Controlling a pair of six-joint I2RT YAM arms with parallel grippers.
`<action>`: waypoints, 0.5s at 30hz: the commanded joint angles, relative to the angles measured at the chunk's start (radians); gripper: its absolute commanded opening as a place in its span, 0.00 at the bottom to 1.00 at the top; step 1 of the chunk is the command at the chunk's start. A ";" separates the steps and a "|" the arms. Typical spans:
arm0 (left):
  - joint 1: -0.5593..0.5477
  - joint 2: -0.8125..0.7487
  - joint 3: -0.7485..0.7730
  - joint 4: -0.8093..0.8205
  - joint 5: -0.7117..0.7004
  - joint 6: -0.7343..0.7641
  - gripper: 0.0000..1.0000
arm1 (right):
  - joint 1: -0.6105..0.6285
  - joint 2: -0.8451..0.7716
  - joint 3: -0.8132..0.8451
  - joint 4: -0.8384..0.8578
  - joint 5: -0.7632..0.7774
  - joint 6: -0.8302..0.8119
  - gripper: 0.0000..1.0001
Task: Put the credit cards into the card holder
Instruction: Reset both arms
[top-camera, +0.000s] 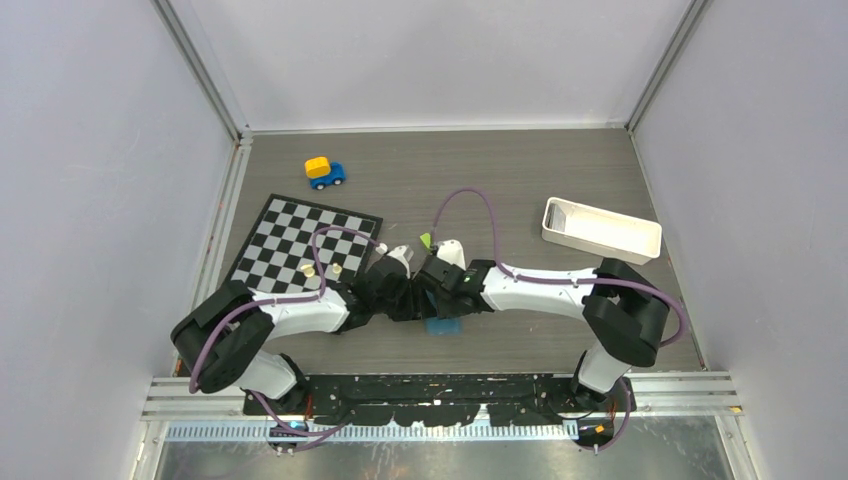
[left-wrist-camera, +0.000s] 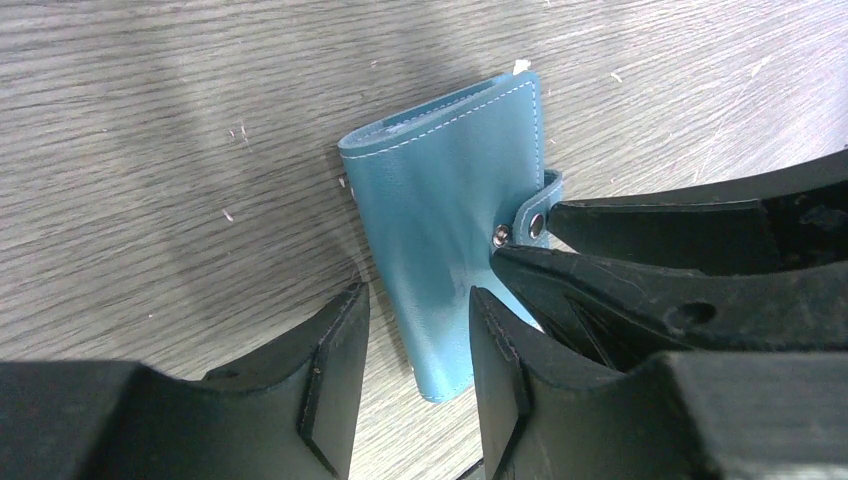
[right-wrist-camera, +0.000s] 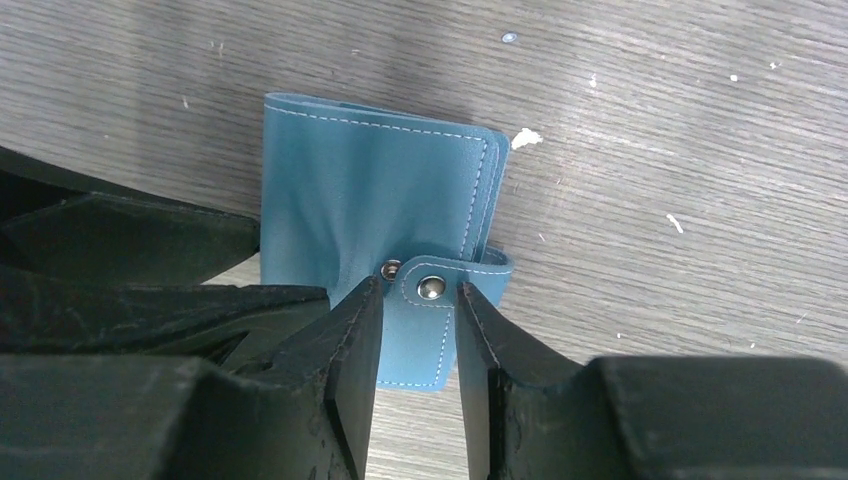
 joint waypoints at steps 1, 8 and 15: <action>0.003 0.015 0.009 -0.011 -0.005 0.004 0.43 | 0.009 0.019 0.044 -0.015 0.062 -0.017 0.35; 0.004 0.017 0.005 -0.013 -0.004 0.002 0.43 | 0.021 0.006 0.050 -0.038 0.116 -0.007 0.19; 0.004 0.024 0.004 -0.013 -0.002 0.000 0.43 | 0.022 -0.037 0.021 -0.028 0.141 0.009 0.04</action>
